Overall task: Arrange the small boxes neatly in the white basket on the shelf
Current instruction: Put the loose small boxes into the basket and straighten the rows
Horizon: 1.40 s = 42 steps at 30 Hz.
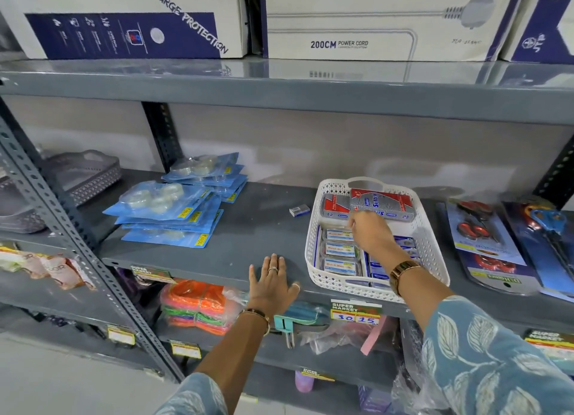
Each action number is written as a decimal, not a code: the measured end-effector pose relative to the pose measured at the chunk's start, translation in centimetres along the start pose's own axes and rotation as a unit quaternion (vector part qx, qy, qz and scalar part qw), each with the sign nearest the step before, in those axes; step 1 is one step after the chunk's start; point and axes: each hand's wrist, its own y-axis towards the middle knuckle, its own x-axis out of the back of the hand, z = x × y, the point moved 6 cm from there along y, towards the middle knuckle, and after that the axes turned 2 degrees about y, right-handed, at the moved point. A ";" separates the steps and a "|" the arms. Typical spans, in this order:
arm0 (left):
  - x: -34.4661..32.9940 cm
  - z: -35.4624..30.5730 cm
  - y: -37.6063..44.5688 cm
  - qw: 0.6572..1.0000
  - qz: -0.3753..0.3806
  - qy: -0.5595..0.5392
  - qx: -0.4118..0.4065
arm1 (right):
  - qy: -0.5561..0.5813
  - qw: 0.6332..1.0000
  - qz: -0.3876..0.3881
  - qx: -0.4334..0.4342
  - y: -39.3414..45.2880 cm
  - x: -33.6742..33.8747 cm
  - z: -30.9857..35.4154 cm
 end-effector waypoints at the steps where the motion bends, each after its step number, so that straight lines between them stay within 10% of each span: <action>1: 0.0 0.3 0.2 1.000 0.000 -0.007 0.006 | 0.006 1.000 -0.016 0.012 0.5 0.1 0.5; 19: 1.5 3.6 5.3 0.999 0.008 -0.018 0.042 | -0.016 0.982 0.043 0.185 11.5 -5.9 10.1; 42: 0.9 3.7 5.6 0.997 0.064 0.005 0.051 | -0.200 0.952 0.152 0.175 14.4 -10.3 11.6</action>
